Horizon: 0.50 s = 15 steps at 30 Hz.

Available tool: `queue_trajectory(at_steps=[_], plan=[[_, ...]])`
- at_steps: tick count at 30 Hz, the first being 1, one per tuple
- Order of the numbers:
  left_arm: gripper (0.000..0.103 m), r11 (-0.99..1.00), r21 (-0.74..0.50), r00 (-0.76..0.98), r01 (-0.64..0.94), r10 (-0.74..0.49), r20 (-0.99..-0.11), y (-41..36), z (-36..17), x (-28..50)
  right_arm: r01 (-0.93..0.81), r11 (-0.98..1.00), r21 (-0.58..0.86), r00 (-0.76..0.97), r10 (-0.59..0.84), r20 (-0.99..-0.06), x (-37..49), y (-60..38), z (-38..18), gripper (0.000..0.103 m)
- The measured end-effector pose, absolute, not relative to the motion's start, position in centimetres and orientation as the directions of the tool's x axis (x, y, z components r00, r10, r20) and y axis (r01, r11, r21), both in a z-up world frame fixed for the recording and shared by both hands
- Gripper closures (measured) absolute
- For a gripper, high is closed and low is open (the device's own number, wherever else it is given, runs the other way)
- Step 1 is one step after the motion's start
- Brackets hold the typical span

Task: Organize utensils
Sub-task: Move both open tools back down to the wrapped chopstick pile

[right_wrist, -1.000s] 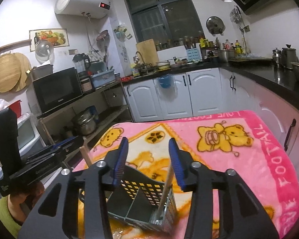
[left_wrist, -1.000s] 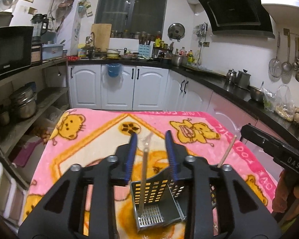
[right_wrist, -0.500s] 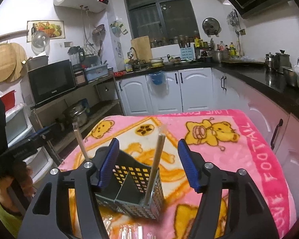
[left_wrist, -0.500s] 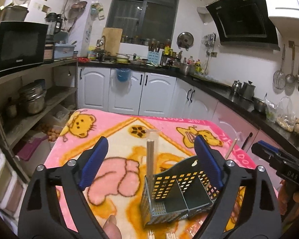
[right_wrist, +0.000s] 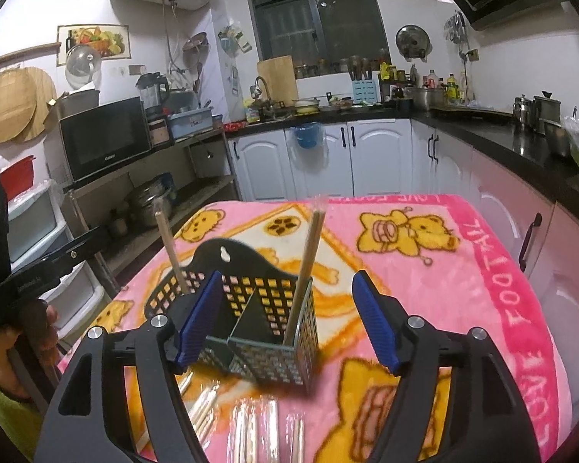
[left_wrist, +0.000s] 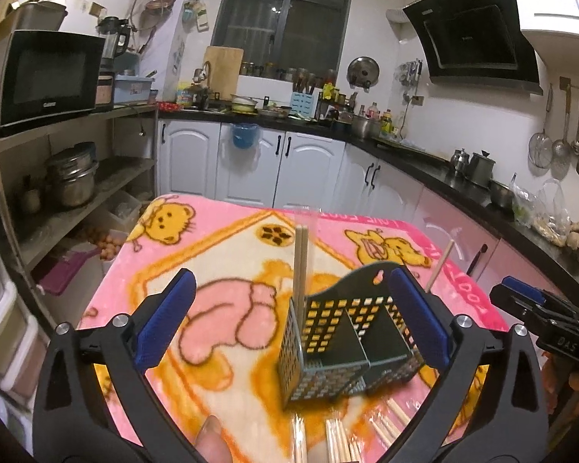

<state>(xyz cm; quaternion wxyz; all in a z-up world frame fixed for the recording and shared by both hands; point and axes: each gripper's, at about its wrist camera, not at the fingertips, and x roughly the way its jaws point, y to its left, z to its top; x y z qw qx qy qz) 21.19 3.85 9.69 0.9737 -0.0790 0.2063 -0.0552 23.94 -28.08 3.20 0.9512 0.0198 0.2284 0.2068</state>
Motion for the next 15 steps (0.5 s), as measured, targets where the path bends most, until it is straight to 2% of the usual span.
queue_trajectory(at_steps=[15], plan=[[0.011, 0.981, -0.173, 0.877, 0.084, -0.155, -0.455, 3.2, 7.0, 18.6, -0.419, 0.899, 0.123, 0.772, 0.425, -0.473, 21.4, -27.8, 1.1, 0.035]])
